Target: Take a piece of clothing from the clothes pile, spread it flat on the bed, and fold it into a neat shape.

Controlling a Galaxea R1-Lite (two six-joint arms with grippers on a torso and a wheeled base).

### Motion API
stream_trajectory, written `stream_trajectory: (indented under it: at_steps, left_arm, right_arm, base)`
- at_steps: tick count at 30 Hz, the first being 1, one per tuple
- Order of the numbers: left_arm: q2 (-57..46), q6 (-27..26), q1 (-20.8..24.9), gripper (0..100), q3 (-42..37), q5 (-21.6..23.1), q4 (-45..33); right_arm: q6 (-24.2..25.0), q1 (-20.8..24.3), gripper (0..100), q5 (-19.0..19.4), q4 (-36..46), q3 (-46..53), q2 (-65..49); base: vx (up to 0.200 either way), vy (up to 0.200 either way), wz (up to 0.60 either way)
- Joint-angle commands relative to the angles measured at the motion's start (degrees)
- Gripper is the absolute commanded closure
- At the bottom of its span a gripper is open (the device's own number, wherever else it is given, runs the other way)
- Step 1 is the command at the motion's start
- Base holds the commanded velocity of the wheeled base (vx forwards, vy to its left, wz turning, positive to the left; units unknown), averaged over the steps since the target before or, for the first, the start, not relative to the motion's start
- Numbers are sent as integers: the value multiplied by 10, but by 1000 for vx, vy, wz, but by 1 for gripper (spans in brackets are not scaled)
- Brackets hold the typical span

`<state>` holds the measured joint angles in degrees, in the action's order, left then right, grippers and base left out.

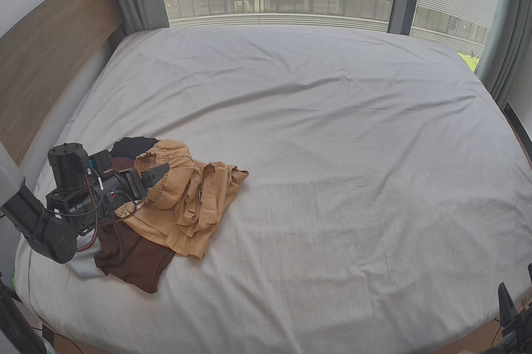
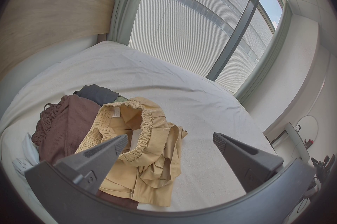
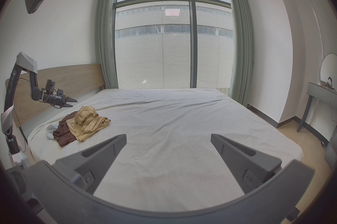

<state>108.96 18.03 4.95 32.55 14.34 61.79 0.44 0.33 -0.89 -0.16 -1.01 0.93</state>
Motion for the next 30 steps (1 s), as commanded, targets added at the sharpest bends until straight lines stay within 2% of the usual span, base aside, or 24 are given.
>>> stream_trajectory:
  at_steps: [1, 30]
  left_arm:
    - [28, 1, 1, 0, 19, -1, 0]
    - [168, -3, 11, 0, 177, -12, -18]
  right_arm:
    - [0, 0, 0, 0, 0, 10, -7]
    - [0, 0, 0, 0, 0, 10, -7]
  base:
    - [0, 0, 0]
    - [0, 0, 0]
